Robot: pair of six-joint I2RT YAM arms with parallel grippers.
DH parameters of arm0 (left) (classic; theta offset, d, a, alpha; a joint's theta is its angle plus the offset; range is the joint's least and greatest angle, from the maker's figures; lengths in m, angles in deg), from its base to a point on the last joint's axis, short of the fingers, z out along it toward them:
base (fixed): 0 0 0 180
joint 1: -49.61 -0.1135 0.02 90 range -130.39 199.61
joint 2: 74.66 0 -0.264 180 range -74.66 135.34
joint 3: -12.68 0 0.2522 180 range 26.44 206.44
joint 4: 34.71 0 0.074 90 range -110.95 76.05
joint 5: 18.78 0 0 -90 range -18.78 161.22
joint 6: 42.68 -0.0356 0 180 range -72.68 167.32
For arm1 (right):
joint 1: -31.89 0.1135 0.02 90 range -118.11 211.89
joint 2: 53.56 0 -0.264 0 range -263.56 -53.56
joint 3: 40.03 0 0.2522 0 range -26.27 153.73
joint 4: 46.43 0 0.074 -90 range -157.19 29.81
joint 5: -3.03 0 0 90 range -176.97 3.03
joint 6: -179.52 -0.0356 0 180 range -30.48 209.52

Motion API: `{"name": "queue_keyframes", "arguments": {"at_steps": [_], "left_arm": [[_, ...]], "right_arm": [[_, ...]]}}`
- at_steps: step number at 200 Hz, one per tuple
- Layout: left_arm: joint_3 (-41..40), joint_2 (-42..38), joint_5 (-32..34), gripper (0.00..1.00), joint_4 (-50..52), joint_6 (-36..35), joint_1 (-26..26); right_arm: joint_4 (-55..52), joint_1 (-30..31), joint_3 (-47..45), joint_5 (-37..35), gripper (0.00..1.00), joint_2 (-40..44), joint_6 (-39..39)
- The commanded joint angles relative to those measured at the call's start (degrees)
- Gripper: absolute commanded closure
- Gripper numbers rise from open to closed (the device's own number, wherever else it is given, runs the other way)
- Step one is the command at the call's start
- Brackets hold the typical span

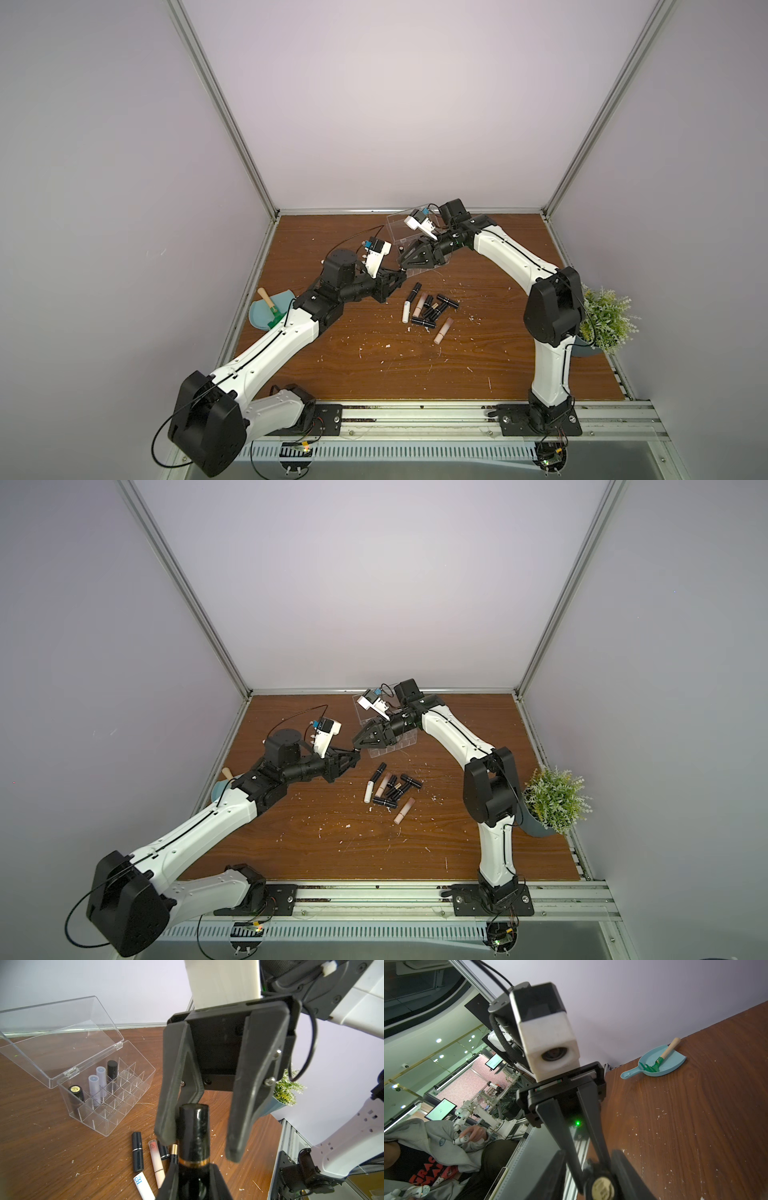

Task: Arrange the lipsticks in the organizer
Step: Pick up the lipstick at the center of the board.

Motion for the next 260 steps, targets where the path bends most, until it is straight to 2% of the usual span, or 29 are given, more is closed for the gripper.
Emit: {"name": "queue_keyframes", "arguments": {"at_steps": [1, 44, 85, 104, 141, 169, 186, 211, 238, 260], "left_arm": [[1.79, -0.78, -0.53, 0.79, -0.58, -0.23, -0.54], [1.75, -1.21, -0.15, 0.79, -0.08, -0.60, -0.55], [1.39, -1.31, 0.48, 0.78, 0.33, -0.70, -0.52], [1.39, -1.53, 1.06, 0.71, 0.62, -0.85, -0.60], [1.45, -1.93, 2.04, 0.46, 1.20, -1.11, -0.58], [1.47, -2.35, 2.73, 0.36, 1.68, -1.37, -0.58], [1.60, -3.26, 4.02, 0.34, 2.33, -1.57, -0.53], [1.50, -4.96, 5.92, 0.34, 2.78, -1.84, -0.55], [1.50, -5.94, 7.04, 0.34, 3.18, -2.01, -0.56], [1.13, -6.62, 7.95, 0.34, 3.23, -2.05, -0.54]], "right_arm": [[-0.80, 0.14, 2.33, 0.50, 0.65, 0.16, 0.53], [-0.86, 0.05, 1.93, 0.32, 0.70, 0.89, 0.87], [-0.89, 0.00, 1.82, 0.59, 0.82, 1.04, 0.98], [-0.90, -0.04, 1.88, 0.95, 0.86, 1.08, 1.01], [-0.88, -0.07, 2.03, 1.12, 0.90, 0.97, 0.98], [-0.79, -0.13, 2.58, -0.31, 0.91, 0.85, 0.36], [2.61, -0.13, 2.33, -4.77, 0.94, 1.01, -3.63], [17.75, -0.13, -3.98, -17.66, 0.95, 4.29, -17.06], [19.50, -0.21, -4.22, -22.34, 0.95, 5.34, -18.84], [22.55, -0.46, -6.15, -30.44, 0.94, 7.31, -20.64]]}}
